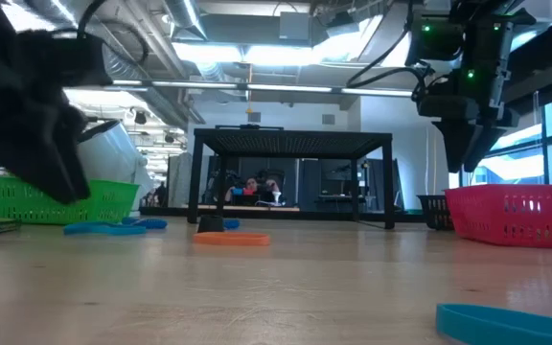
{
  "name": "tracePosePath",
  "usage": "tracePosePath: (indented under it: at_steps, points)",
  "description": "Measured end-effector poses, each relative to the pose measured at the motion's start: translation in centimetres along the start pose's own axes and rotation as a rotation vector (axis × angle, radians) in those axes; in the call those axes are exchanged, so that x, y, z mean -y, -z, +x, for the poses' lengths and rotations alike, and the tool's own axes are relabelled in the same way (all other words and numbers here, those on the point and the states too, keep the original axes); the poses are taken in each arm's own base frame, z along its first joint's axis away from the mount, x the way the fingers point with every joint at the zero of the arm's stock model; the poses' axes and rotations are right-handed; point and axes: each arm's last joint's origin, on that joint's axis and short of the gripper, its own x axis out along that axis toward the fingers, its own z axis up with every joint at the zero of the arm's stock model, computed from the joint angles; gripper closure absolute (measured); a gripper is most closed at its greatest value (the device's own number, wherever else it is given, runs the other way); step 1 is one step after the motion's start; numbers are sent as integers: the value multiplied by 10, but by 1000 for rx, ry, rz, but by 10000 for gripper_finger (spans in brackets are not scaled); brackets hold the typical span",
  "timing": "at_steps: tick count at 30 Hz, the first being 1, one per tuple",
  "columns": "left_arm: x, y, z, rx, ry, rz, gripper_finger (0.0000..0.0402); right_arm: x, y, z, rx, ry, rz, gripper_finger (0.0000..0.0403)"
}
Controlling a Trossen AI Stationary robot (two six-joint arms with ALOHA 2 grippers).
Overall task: Pick & Place Office Desk Supplies
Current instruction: Put the blue rubber band into the black bin
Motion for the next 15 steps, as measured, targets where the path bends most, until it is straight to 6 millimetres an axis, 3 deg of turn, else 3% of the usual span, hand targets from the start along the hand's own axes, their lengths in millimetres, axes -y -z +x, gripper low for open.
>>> tracePosePath:
  at_steps: [10,15]
  points:
    - [-4,3,35,-96,-104,-8,209,0,0,0,6,1,2,171]
    - [-8,-1,40,-141,-79,-22,238,-1,-1,0,16,-4,6,171]
